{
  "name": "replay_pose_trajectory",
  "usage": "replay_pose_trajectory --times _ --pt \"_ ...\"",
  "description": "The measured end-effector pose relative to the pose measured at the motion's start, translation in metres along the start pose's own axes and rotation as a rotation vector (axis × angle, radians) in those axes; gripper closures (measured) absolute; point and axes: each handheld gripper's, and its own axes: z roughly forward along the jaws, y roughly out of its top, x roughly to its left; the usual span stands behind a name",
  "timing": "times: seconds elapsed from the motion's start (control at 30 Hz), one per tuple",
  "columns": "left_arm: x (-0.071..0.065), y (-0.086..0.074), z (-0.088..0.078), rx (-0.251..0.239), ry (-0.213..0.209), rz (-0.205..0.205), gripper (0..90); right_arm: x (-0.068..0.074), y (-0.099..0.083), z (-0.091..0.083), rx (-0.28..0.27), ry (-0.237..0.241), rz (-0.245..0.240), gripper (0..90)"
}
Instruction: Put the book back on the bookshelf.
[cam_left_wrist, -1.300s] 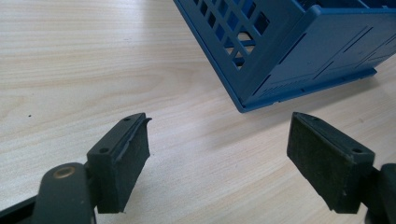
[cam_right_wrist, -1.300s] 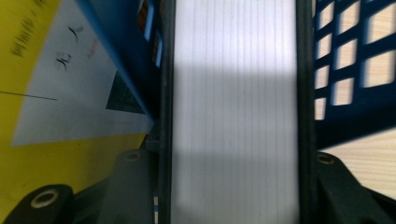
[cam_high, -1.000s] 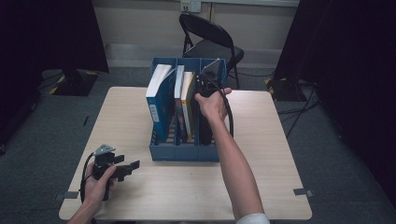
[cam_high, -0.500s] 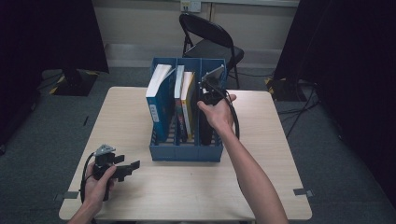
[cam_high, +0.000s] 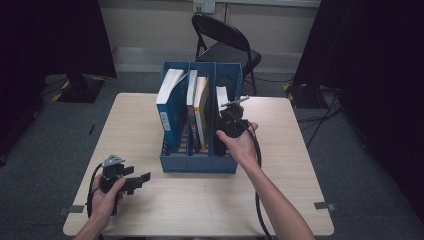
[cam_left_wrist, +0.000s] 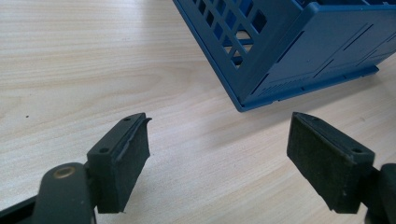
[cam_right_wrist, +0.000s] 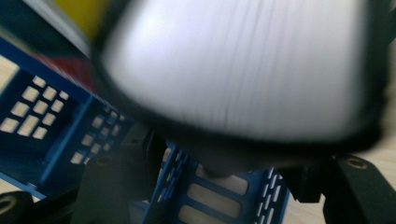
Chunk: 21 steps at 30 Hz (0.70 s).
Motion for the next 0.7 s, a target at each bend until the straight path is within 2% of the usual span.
replay_pose_trajectory --times 0.1,0.17,0.43,0.53,0.67,0.7 --pt "-0.002 0.001 0.001 0.002 -0.003 0.007 20.6 -0.003 -0.008 0.008 -0.03 -0.015 -0.006 45.3" --pt "-0.002 0.0 0.002 0.01 -0.005 0.013 20.6 -0.005 -0.011 0.009 -0.056 0.012 0.01 44.9" --pt "-0.001 0.0 0.001 -0.001 -0.004 0.005 20.7 0.006 -0.006 0.014 -0.091 -0.029 0.023 45.3" --pt "0.0 0.0 0.0 0.0 -0.005 0.005 20.7 0.007 -0.005 0.016 -0.091 -0.039 0.005 44.9" --pt "0.001 -0.001 -0.001 0.001 -0.004 0.002 20.7 0.003 -0.009 0.016 -0.118 -0.014 -0.003 43.2" --pt "0.001 -0.001 -0.002 0.004 -0.007 0.004 20.7 0.003 -0.011 0.016 -0.128 0.0 -0.01 40.3"
